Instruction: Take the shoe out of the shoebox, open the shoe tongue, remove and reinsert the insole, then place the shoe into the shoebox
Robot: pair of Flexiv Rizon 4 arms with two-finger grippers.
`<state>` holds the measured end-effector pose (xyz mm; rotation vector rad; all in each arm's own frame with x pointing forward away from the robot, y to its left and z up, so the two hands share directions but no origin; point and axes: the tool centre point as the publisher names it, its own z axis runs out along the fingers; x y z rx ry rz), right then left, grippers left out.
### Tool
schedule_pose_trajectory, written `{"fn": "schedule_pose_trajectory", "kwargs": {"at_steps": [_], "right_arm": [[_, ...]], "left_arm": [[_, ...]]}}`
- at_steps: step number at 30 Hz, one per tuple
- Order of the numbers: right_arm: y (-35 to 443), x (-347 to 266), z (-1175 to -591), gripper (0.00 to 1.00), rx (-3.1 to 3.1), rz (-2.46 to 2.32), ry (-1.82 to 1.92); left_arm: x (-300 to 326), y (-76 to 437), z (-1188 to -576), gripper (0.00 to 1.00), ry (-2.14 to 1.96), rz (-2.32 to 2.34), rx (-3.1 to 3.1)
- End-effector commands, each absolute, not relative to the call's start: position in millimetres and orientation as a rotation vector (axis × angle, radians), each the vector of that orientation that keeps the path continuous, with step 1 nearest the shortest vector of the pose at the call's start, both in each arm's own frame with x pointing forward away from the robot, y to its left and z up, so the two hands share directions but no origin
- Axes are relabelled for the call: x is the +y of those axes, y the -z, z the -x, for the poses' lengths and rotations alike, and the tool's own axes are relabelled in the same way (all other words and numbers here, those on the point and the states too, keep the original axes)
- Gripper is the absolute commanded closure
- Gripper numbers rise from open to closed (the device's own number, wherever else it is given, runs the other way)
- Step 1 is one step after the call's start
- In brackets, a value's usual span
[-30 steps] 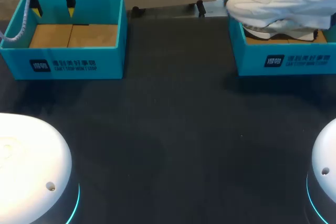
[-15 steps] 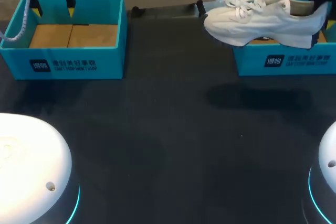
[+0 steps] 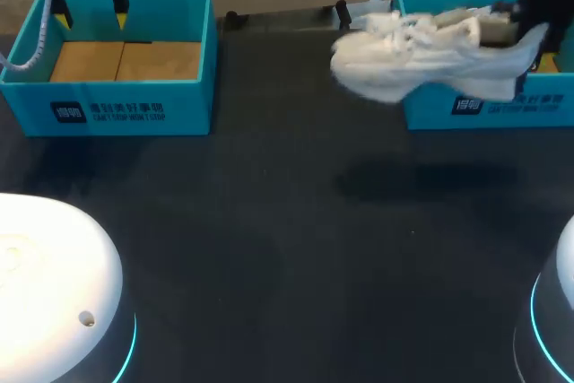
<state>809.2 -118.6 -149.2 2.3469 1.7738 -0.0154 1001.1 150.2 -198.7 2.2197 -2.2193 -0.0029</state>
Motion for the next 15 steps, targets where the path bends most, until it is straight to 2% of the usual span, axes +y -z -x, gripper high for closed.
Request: {"fn": "schedule_pose_trajectory", "kwargs": {"at_steps": [1, 11, 15], "right_arm": [[178, -101, -786, 1.0, 1.775, -2.326, -0.004], [234, -45, -745, 1.0, 1.766, -2.401, 0.083], [234, -45, -745, 1.0, 1.766, -2.401, 0.083]], "left_arm": [[150, 199, -1001, 0.0, 0.002, -2.219, -2.22], [150, 199, -1001, 0.0, 0.002, -2.219, -2.22], [150, 199, -1001, 0.0, 0.002, -2.219, -2.22]]}}
